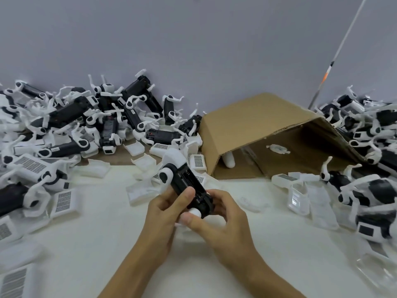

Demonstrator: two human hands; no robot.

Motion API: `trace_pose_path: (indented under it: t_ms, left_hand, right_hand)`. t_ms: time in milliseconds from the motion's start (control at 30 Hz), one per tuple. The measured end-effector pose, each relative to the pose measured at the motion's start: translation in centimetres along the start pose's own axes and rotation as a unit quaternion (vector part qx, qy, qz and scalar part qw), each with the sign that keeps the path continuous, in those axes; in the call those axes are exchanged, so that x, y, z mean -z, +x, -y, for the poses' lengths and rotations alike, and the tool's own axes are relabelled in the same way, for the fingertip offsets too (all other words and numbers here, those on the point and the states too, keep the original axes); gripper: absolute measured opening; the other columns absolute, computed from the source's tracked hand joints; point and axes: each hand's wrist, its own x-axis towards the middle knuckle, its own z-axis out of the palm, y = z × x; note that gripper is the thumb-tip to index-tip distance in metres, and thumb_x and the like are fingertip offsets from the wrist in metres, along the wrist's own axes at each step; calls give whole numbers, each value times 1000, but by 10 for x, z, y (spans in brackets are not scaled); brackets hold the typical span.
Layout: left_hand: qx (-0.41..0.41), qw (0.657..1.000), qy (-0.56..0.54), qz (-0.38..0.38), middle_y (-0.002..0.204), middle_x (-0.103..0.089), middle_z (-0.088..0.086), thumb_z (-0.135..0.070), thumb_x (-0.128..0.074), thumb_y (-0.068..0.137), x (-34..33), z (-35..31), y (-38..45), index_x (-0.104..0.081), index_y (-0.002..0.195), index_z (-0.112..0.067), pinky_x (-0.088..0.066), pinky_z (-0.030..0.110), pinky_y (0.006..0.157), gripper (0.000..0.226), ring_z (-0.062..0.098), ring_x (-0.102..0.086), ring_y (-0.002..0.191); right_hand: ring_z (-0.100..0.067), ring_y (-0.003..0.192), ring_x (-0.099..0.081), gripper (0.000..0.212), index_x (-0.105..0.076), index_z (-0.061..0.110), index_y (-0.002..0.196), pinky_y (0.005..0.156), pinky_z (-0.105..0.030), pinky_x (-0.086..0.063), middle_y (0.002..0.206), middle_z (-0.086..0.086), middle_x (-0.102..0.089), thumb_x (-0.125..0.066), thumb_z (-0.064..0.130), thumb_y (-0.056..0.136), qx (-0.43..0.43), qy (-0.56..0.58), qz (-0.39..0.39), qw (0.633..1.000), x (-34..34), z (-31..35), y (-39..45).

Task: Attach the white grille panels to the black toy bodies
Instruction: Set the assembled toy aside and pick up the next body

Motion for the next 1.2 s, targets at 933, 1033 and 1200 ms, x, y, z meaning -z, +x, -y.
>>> trace_pose_path:
  t_ms: [933, 1033, 1200]
  left_hand:
    - [-263, 823, 489, 117, 118, -63, -29, -32, -71, 89, 14, 7, -1, -62, 132, -37, -48, 36, 91, 45, 3, -56, 110]
    - [-313, 787, 525, 84, 106, -68, -18, -41, -69, 83, 7, 8, -4, -68, 122, -27, -44, 34, 88, 42, 0, -58, 103]
    - [-410, 662, 627, -13, 92, -66, -8, -62, -75, 70, -10, 14, -3, -58, 96, -19, -39, 39, 89, 52, 18, -61, 93]
  right_hand:
    - [-11, 117, -64, 76, -62, 27, 127, 91, -23, -54, 122, 10, -67, -89, 45, 58, 89, 72, 1, 993, 19, -7, 8]
    - [-14, 102, -71, 57, -72, 30, 106, 84, -30, -57, 105, 4, -76, -90, 53, 58, 63, 62, -40, 995, 20, -7, 9]
    - [-11, 74, -74, 62, -71, 22, 91, 64, -27, -56, 79, 5, -76, -71, 70, 51, -110, 124, -107, 980, 19, -11, 18]
